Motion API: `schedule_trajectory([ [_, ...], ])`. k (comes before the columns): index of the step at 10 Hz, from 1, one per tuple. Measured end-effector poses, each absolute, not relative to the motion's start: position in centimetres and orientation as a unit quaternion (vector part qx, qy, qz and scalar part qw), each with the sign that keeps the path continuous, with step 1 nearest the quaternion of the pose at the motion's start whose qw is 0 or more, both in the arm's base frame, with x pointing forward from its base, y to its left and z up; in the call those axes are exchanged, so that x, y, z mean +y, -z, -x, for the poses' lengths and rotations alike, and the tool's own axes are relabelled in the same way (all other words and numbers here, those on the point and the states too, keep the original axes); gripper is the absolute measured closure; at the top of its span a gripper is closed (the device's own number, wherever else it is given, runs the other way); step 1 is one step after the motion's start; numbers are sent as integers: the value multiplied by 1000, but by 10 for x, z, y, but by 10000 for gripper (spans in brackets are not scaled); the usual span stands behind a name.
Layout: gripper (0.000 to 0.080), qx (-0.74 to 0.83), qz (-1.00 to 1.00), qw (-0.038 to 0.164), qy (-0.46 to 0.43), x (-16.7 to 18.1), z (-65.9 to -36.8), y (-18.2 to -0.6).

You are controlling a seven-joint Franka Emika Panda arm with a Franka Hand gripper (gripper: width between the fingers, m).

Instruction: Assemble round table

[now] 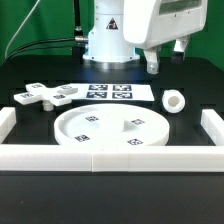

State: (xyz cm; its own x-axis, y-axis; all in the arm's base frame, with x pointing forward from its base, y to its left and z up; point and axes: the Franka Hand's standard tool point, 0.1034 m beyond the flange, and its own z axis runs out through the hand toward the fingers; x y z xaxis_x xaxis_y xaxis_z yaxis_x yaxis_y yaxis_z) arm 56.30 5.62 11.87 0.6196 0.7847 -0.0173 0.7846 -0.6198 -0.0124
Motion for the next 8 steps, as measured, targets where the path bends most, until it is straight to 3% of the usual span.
schedule_trajectory([
  [6,150,-435,900,2,-12,54,-562,-116],
  [8,150,-467,884,-3,0,23,-556,-96],
])
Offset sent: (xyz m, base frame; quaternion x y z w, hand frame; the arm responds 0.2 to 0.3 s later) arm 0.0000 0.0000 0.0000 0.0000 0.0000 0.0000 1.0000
